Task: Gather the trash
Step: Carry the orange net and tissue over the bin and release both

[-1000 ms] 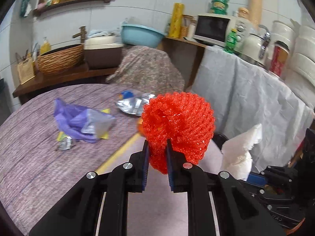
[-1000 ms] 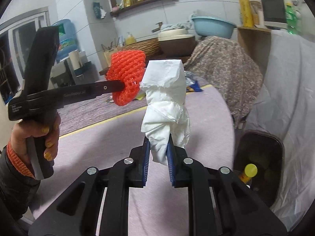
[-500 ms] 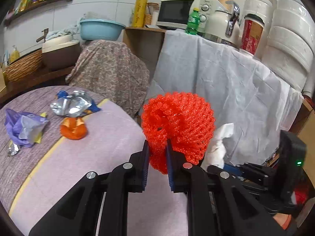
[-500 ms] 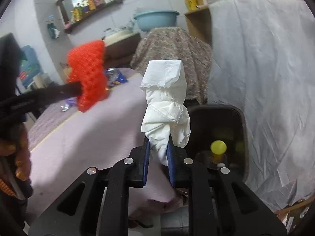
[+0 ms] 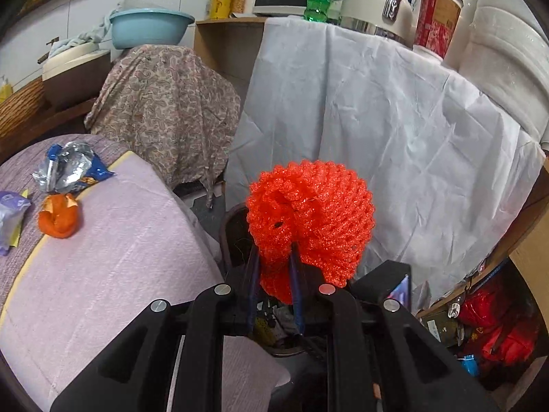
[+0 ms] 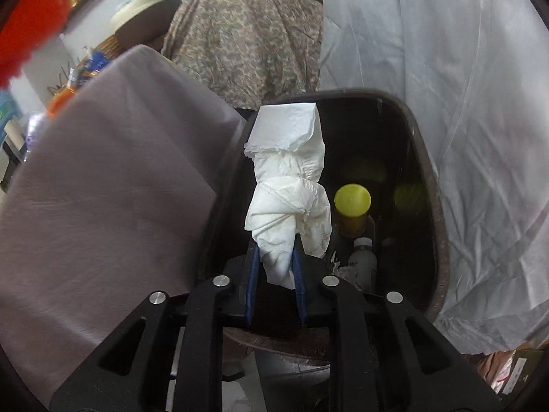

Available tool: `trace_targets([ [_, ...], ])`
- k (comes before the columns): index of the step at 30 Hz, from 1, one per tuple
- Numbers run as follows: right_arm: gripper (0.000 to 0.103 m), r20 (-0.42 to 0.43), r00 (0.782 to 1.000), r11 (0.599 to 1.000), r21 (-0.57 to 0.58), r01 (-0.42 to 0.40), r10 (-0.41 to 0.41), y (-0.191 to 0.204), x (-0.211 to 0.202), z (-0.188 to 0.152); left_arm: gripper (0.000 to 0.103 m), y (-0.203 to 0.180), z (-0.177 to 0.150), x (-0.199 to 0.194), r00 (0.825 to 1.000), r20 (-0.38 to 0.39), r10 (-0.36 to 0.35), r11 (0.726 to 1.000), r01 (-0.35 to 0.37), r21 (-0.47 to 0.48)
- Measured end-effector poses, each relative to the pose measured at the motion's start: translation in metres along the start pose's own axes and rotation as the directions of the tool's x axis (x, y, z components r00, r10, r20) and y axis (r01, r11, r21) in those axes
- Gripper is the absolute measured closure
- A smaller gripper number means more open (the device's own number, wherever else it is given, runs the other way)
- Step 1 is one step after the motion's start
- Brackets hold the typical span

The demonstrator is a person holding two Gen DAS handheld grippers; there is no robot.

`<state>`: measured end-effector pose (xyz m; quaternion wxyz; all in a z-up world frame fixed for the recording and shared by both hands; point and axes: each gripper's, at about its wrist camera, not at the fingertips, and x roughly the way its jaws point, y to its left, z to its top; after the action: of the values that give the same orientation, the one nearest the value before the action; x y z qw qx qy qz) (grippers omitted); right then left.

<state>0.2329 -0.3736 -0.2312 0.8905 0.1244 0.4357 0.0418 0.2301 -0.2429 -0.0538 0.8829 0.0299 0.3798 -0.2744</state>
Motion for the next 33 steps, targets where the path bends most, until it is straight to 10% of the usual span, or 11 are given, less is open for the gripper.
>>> trace_targets([
  [4, 0.047, -0.002, 1.000, 1.000, 0.012, 0.026, -0.026, -0.003, 0.007, -0.005, 0.086, -0.013, 0.002, 0.020, 1.000, -0.030, 0.000, 1.000, 0.001, 0.017],
  [10, 0.035, 0.060, 0.997, 0.998, 0.048, 0.038, -0.041, -0.010, -0.025, -0.013, 0.086, -0.034, 0.005, 0.053, 0.996, -0.085, -0.002, 0.999, 0.006, 0.050],
  [23, 0.030, 0.126, 0.982, 0.980, 0.160, 0.117, -0.138, -0.053, -0.081, -0.032, 0.085, -0.042, -0.001, 0.112, 0.974, -0.226, 0.017, 0.999, -0.005, 0.051],
  [33, 0.030, 0.120, 0.984, 0.973, 0.202, 0.108, -0.134, -0.063, -0.083, -0.037, 0.042, -0.044, -0.005, 0.119, 0.969, -0.234, 0.077, 0.995, -0.058, 0.087],
])
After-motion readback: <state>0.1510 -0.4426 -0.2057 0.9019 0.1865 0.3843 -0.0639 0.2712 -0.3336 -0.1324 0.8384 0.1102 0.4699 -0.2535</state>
